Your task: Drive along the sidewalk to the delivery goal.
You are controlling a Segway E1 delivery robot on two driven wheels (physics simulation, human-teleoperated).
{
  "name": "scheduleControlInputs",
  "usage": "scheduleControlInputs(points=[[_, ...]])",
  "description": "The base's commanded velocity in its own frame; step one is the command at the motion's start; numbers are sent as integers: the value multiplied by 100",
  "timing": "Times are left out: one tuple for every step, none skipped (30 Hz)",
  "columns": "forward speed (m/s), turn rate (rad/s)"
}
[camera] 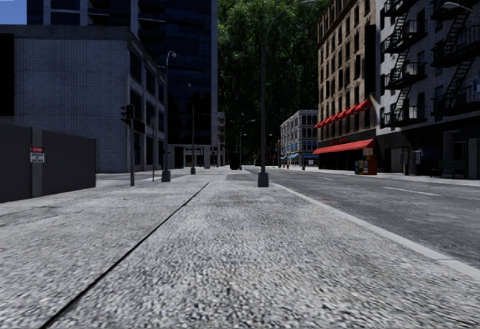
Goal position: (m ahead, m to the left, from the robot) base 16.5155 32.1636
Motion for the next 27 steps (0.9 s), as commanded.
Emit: scheduleControlInputs(points=[[200,0],[200,0],[200,0],[200,0],[200,0],[200,0],[200,0],[200,0],[200,0],[200,0],[200,0],[200,0],[200,0],[200,0],[200,0],[200,0],[200,0],[200,0],[200,0],[200,0],[200,0],[200,1],[200,16],[200,26],[200,26],[200,34],[200,37]])
